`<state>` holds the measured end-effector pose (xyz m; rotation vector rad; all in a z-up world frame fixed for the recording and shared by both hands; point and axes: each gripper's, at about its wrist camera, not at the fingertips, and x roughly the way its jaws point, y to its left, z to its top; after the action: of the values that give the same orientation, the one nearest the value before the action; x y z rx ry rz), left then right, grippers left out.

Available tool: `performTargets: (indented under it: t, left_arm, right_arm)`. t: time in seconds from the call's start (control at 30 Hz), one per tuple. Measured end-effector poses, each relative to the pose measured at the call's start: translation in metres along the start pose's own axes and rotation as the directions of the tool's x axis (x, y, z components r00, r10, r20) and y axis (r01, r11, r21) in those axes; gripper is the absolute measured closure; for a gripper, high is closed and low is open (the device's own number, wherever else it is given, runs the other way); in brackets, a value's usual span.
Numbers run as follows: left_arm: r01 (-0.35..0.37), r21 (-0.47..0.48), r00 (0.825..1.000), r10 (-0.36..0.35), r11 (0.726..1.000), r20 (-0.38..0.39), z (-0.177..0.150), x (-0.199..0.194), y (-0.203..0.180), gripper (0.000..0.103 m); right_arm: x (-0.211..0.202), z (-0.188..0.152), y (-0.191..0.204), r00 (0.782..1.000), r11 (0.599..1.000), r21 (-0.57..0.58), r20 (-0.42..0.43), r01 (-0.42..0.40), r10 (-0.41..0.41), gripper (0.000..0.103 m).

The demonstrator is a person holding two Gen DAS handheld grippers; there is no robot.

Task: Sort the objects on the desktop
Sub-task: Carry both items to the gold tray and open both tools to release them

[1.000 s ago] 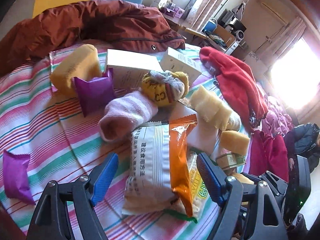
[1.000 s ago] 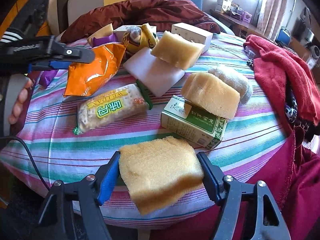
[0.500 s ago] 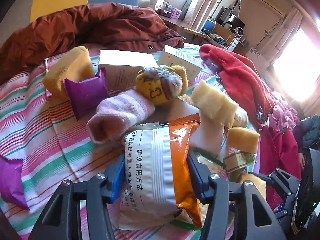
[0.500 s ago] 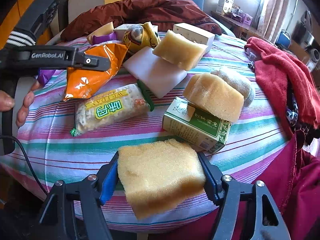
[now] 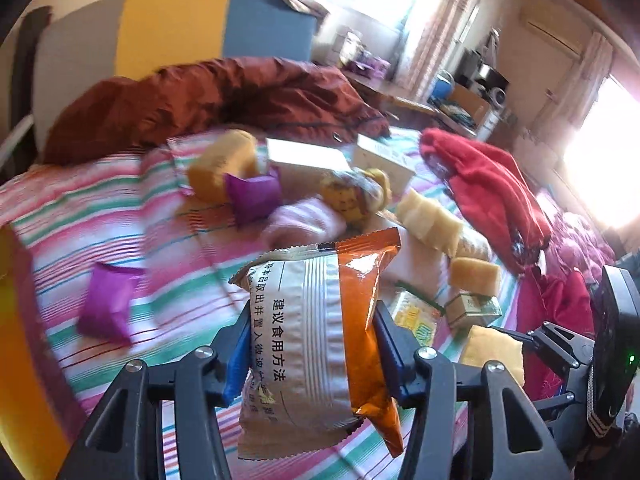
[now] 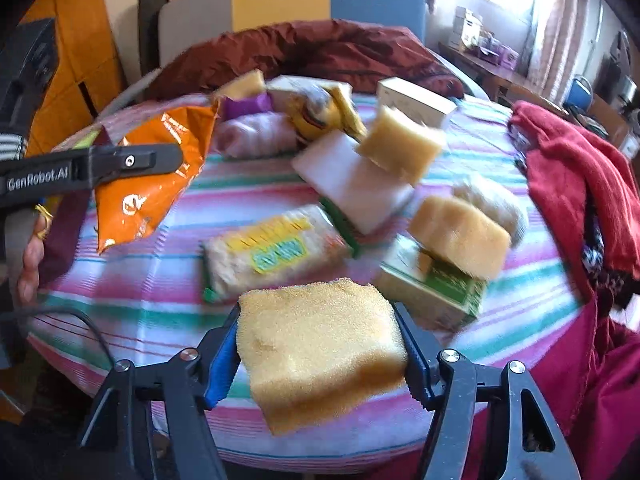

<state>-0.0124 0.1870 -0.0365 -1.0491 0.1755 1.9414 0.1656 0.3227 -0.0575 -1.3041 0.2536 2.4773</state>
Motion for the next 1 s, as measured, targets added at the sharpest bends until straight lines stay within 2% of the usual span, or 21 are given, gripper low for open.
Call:
performTargets:
  t: [0.2, 0.4, 0.53, 0.63, 0.73, 0.83, 1.0]
  left_arm:
    - [-0.078, -0.082, 0.994, 0.084, 0.994, 0.069, -0.004, -0.041, 0.031, 0.048]
    - [-0.214, -0.184, 0.965, 0.237, 0.959, 0.113, -0.018, -0.084, 0.074, 0.048]
    - [-0.313, -0.249, 0.927, 0.352, 0.916, 0.131, -0.032, -0.113, 0.103, 0.048]
    - [-0.383, -0.321, 0.89, 0.44, 0.866, 0.123, -0.044, -0.135, 0.131, 0.048]
    - [-0.424, -0.376, 0.865, 0.491, 0.824, 0.1, -0.053, -0.151, 0.158, 0.048]
    - [-0.464, -0.408, 0.846, 0.529, 0.786, 0.056, -0.063, -0.159, 0.18, 0.048]
    - [-0.491, -0.463, 0.84, 0.542, 0.738, -0.025, -0.082, -0.165, 0.222, 0.048]
  right_arm:
    - [-0.008, 0.024, 0.04, 0.995, 0.994, -0.08, 0.052, -0.079, 0.083, 0.034]
    - [-0.011, 0.052, 0.089, 0.98, 0.967, -0.199, 0.086, -0.16, 0.18, 0.034]
    - [-0.01, 0.067, 0.125, 0.968, 0.94, -0.273, 0.079, -0.207, 0.236, 0.034]
    - [-0.008, 0.076, 0.152, 0.959, 0.913, -0.327, 0.063, -0.242, 0.277, 0.034]
    - [-0.006, 0.088, 0.181, 0.948, 0.885, -0.371, 0.039, -0.281, 0.317, 0.034]
    - [-0.003, 0.099, 0.206, 0.933, 0.856, -0.4, 0.004, -0.329, 0.361, 0.034]
    - [0.005, 0.112, 0.258, 0.911, 0.791, -0.469, -0.078, -0.393, 0.406, 0.034]
